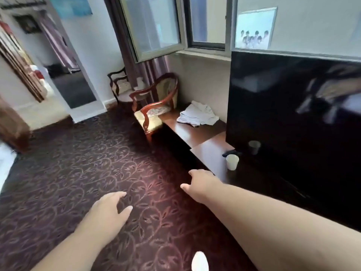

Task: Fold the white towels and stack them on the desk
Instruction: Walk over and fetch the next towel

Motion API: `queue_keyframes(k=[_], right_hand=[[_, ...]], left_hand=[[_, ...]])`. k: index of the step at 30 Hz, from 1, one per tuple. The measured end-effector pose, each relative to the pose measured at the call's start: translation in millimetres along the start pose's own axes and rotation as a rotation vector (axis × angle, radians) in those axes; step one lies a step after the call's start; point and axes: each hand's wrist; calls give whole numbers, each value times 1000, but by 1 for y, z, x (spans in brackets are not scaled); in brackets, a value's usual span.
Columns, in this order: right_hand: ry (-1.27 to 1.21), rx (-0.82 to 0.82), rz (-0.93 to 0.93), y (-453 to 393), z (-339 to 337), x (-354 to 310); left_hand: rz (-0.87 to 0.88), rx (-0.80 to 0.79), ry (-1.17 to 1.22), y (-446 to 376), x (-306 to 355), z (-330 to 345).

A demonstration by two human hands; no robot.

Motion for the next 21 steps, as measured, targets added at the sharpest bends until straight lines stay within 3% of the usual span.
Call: queue_keyframes(k=[8,17,21], right_hand=[[-36,-26,108,-263,-97,-52],[56,-63,114,-459,-115,-120],[57,-7,225,-543,-139,-129]], left_hand=[[51,38,-35,-241,-26,-59],[65,-59,45,-467,-70,-61],[197,-136,16,-602,-74,-66]])
Point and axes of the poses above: each hand's wrist, its own y-axis away from the middle knuckle, its own z-axis out of the palm, x = y × z, and after that the axes turned 4 degrees about -x, right-handed
